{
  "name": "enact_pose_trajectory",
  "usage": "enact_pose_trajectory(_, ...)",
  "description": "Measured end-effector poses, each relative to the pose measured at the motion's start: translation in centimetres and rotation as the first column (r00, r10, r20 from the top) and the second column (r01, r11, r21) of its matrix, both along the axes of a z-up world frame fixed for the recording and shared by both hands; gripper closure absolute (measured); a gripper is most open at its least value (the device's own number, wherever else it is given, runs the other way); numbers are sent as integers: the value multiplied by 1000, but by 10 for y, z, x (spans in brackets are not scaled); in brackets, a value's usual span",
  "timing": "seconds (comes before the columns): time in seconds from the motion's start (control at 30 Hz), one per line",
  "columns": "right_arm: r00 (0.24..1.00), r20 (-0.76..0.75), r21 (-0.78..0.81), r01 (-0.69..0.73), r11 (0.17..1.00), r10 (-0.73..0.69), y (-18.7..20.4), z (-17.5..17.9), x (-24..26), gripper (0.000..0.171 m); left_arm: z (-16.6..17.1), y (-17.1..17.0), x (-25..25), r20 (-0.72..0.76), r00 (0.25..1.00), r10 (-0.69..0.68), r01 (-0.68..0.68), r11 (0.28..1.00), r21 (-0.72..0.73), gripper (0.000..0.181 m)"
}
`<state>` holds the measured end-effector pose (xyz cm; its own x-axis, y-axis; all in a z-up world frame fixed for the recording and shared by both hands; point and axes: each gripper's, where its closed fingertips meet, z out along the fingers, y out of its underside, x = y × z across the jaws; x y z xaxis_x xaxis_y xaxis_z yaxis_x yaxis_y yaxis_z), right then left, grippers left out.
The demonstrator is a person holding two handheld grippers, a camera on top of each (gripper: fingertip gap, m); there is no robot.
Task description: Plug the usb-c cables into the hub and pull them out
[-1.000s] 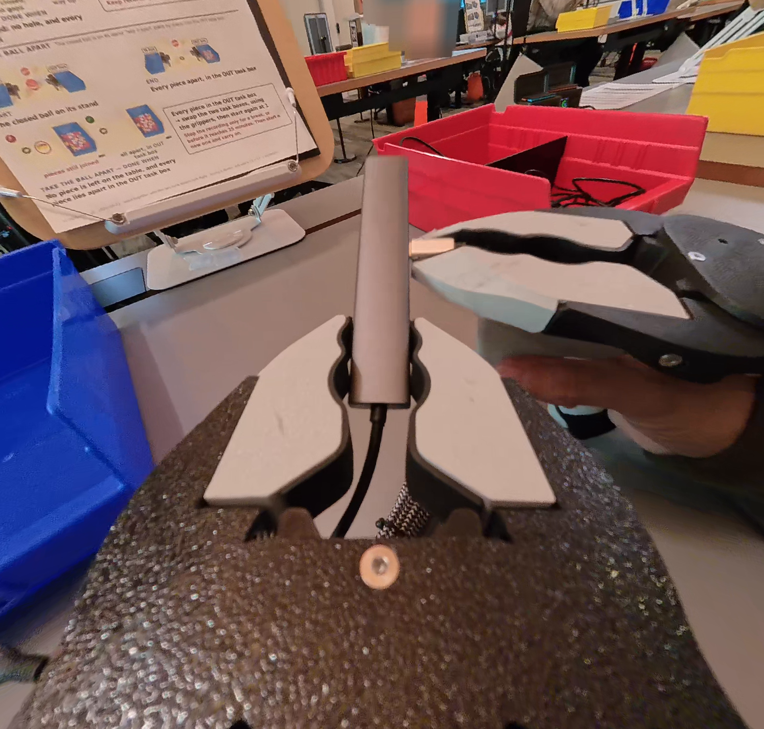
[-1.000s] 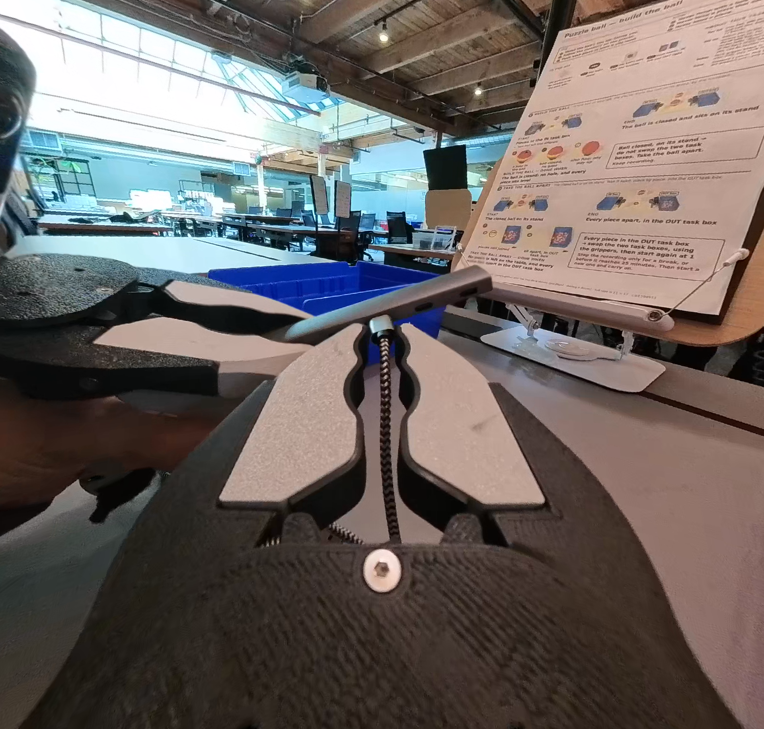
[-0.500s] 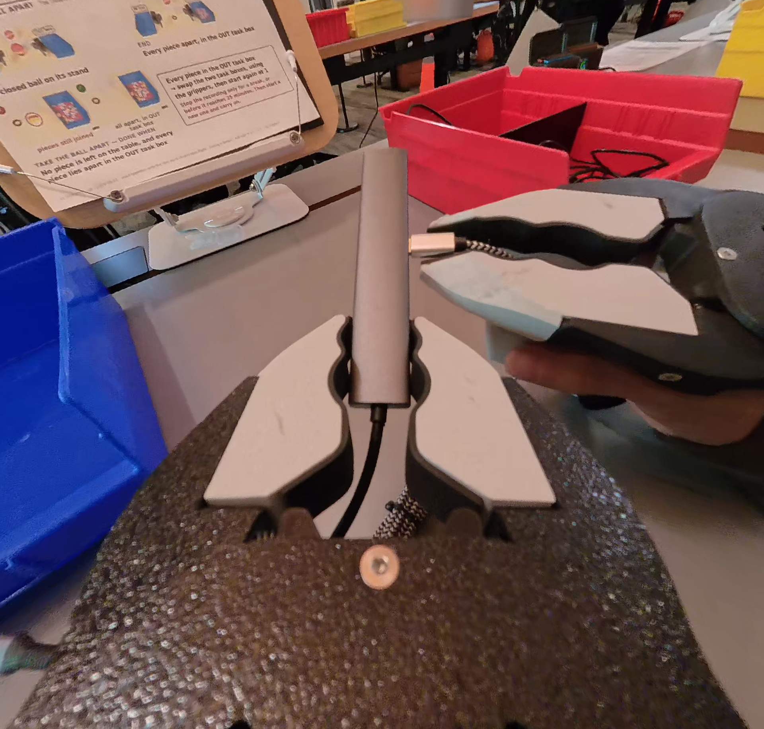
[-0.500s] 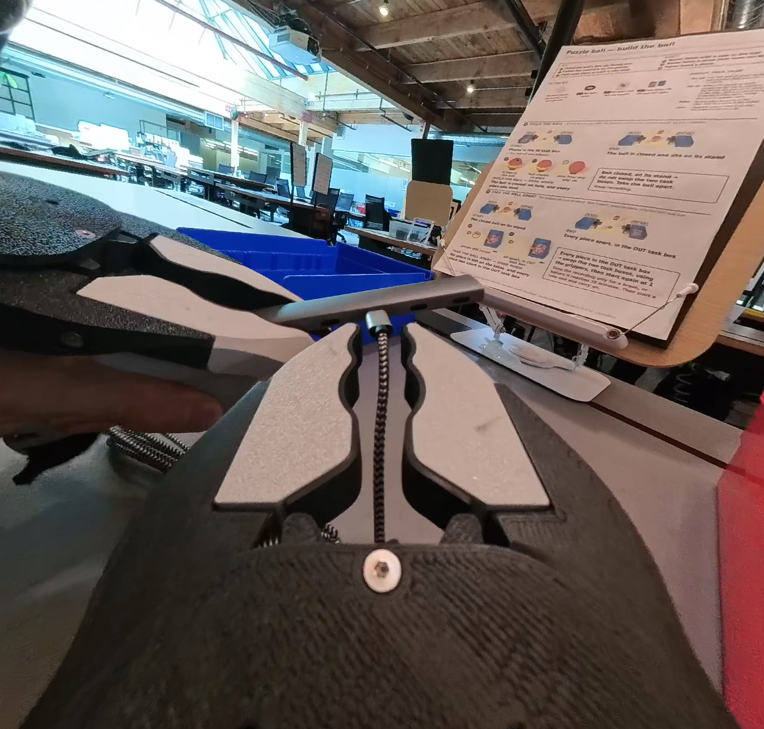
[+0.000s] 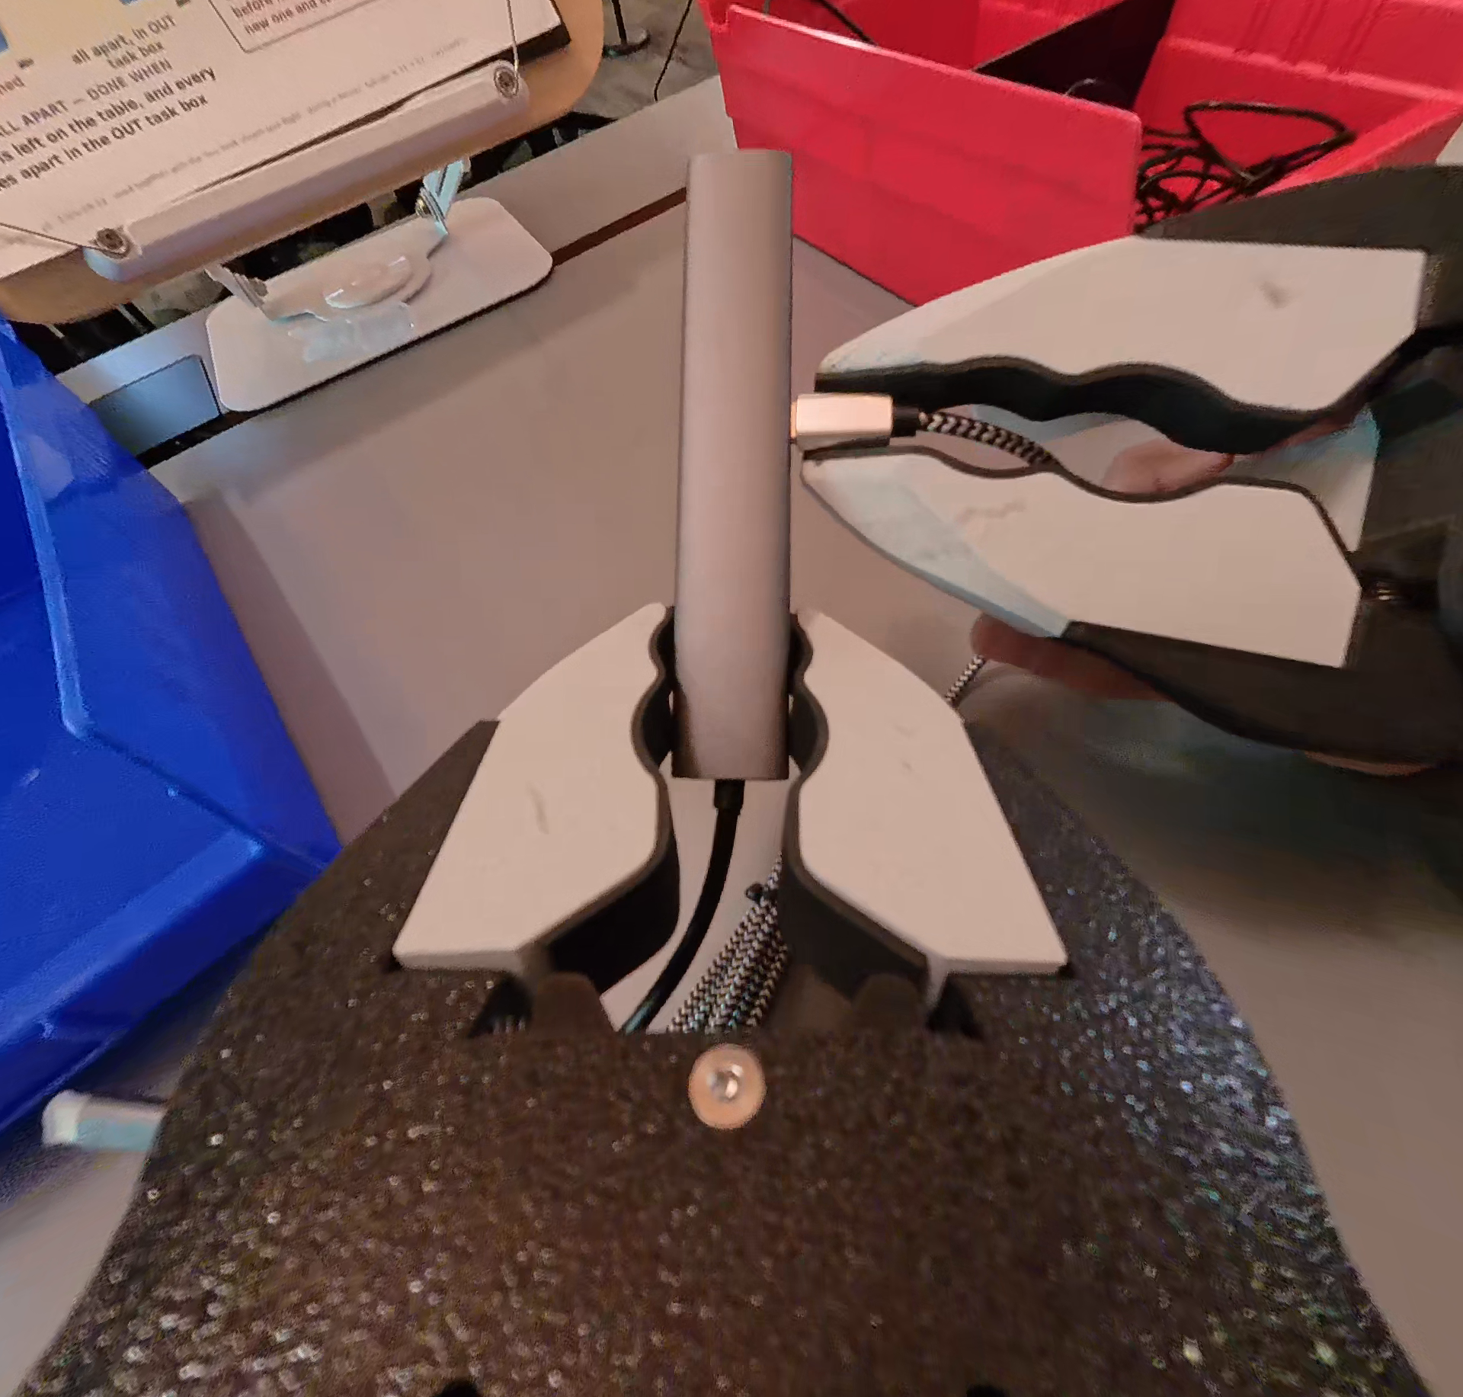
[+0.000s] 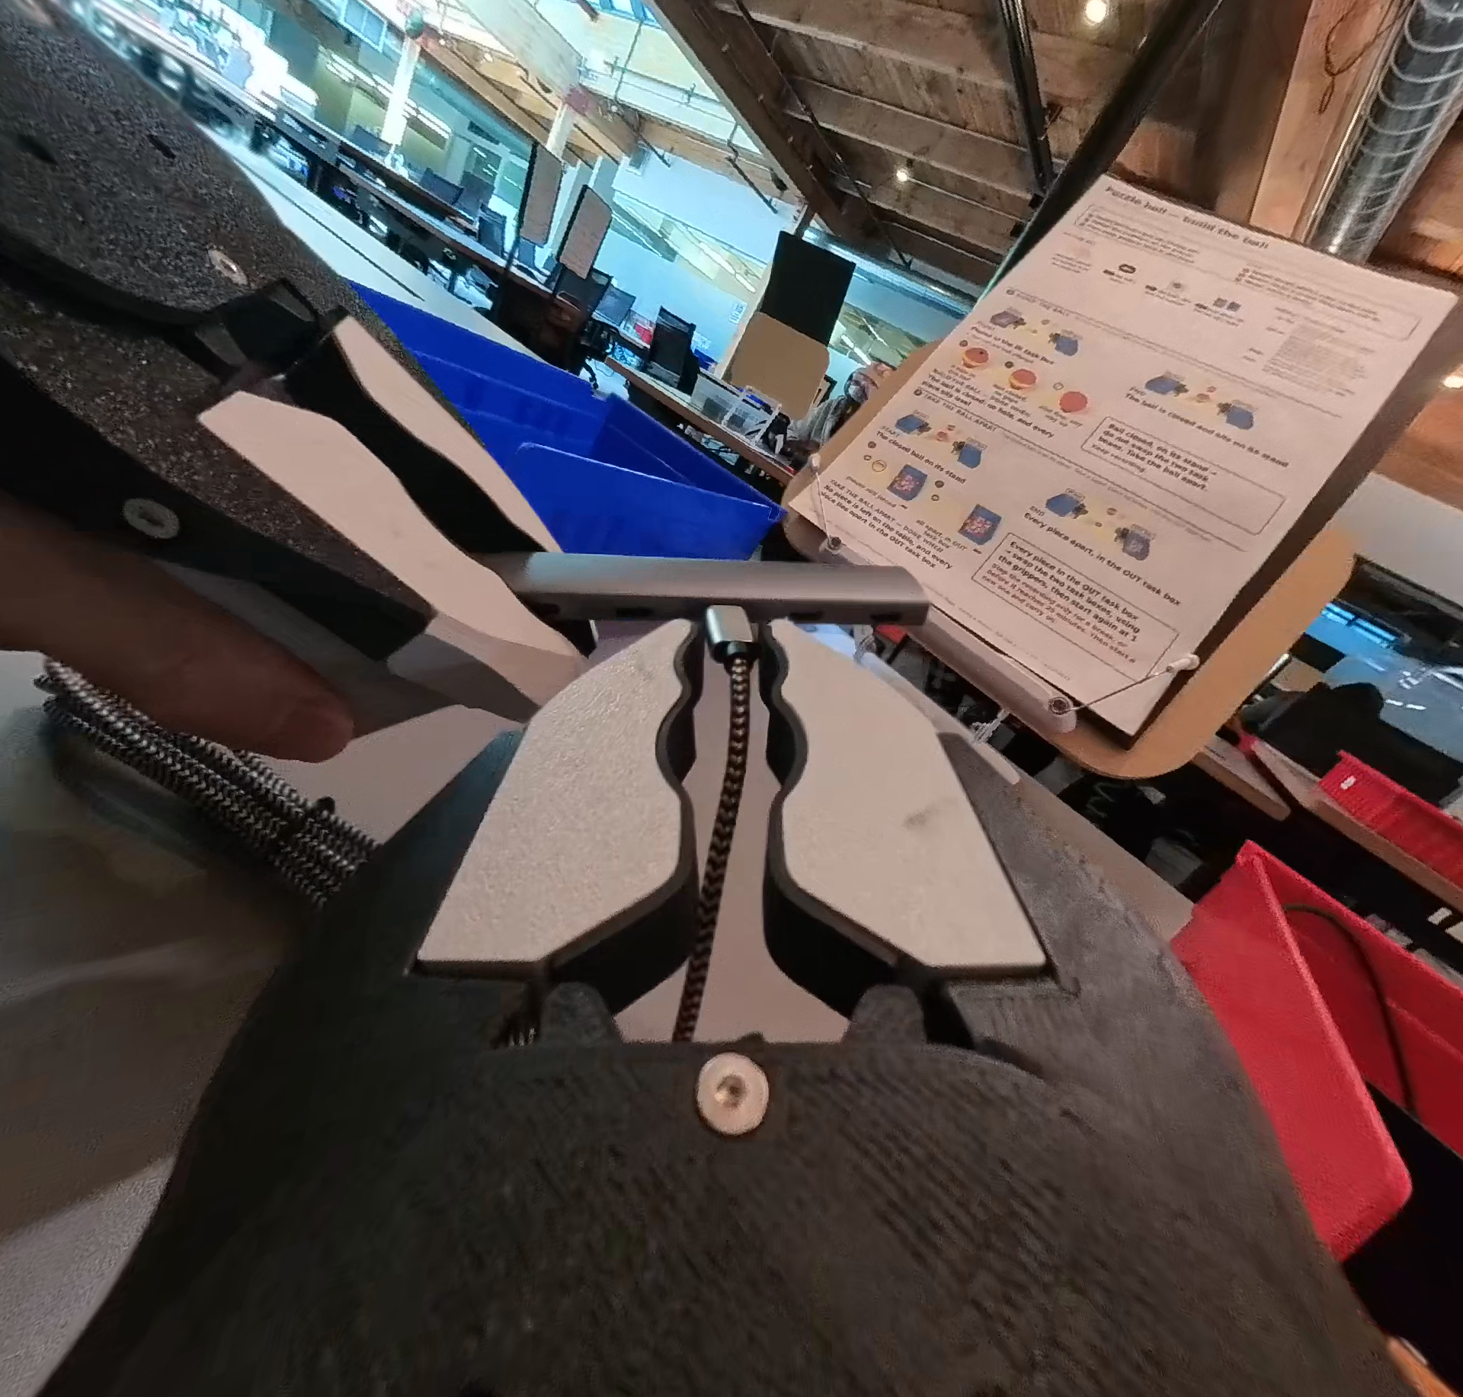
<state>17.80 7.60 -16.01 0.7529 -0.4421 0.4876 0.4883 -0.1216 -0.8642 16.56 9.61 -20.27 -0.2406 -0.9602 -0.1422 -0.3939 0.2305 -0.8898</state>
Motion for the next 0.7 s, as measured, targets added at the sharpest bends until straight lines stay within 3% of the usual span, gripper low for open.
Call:
enact_pose_trajectory(0.2,990,125,-68,67,995,-58,1,-1,0,156,-6,1,-2,-58,998,-6,5,1000,-7,156)
enact_pose_trajectory(0.3,994,101,-60,44,997,-38,2,-1,-2,158,-5,2,-3,-53,999,-9,9,1000,-12,156)
enact_pose_trajectory(0.47,985,-154,67,-67,996,76,-1,3,0,159,15,-2,0,77,997,-31,34,999,-38,156)
enact_pose_trajectory(0.6,888,-412,227,-115,967,202,-3,1,6,160,37,-7,1,256,966,-33,64,992,-111,157)
enact_pose_trajectory(0.7,870,-440,255,-117,960,223,-4,2,8,160,33,-7,3,251,967,-34,67,990,-124,156)
